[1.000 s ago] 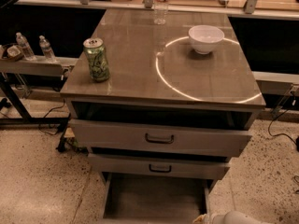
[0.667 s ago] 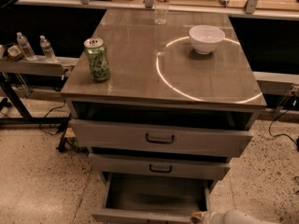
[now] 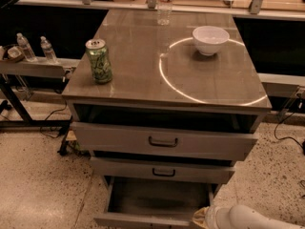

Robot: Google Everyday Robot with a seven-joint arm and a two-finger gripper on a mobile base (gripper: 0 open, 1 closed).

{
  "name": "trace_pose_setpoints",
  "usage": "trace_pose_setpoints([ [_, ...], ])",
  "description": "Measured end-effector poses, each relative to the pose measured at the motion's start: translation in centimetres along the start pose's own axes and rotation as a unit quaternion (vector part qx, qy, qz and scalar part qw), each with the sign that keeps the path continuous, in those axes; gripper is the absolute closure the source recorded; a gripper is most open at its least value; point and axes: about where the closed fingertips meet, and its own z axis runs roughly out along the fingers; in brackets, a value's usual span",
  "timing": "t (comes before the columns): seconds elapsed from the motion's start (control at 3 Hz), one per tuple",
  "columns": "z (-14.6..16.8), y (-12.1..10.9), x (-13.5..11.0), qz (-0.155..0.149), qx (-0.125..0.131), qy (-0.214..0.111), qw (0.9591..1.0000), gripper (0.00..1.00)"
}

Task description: Close bottom drawer

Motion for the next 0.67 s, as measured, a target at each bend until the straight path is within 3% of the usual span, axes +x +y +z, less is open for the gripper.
trace_pose_setpoints([
  [0.33, -3.5, -1.0, -1.5, -0.005, 0.012, 0.007, 0.9999, 0.39],
  [0.67, -6.1, 1.1, -0.7, 0.002, -0.005, 0.036, 0.9993, 0.08],
])
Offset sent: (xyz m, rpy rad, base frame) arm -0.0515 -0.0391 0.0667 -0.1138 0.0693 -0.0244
